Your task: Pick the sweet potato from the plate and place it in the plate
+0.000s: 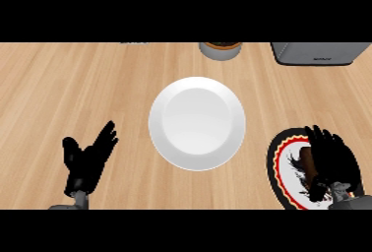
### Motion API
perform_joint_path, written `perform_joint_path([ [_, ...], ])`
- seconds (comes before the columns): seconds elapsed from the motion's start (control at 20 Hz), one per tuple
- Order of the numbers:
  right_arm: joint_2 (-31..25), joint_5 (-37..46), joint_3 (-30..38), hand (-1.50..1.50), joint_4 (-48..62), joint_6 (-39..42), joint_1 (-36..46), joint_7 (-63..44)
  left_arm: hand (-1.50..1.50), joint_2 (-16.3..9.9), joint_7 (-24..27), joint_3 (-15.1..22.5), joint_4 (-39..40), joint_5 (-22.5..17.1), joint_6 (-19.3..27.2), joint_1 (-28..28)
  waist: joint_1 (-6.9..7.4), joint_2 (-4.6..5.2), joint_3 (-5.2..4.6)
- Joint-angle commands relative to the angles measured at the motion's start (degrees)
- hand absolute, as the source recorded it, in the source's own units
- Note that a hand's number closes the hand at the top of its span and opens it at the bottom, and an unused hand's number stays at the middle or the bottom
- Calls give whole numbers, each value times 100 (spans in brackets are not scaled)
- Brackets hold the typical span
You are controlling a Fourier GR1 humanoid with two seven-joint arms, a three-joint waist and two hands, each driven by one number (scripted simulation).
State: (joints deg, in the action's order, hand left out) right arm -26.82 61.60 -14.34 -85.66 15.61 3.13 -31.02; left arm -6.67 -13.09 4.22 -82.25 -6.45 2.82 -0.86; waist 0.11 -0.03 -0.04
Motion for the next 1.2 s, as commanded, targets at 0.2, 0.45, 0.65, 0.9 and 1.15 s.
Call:
perform_joint_path([
  [0.2, -33, 504, -221, 150, 545, 261, 56, 461, 0, 85, -367, 51, -466, 33, 22, -91, 21, 1, 5],
  [0.45, -175, 816, -15, 150, 802, -263, -141, 997, 0, 74, 85, -154, 51, -26, -225, -81, -7, 2, 4],
  [0.65, 1050, 892, 176, 150, 919, 277, 1029, -599, 0, 101, -178, -26, -32, 131, -97, 151, 156, 33, 5],
  [0.9, 2183, 676, 1118, 150, 724, -561, 1400, -2242, 0, 129, -40, 31, -43, 83, -206, 78, 409, 98, 39],
  [1.15, 2547, 1468, 1369, 150, 623, -1441, 2401, -3563, 0, 151, -75, 159, -51, 128, -276, 205, 736, 117, -30],
])
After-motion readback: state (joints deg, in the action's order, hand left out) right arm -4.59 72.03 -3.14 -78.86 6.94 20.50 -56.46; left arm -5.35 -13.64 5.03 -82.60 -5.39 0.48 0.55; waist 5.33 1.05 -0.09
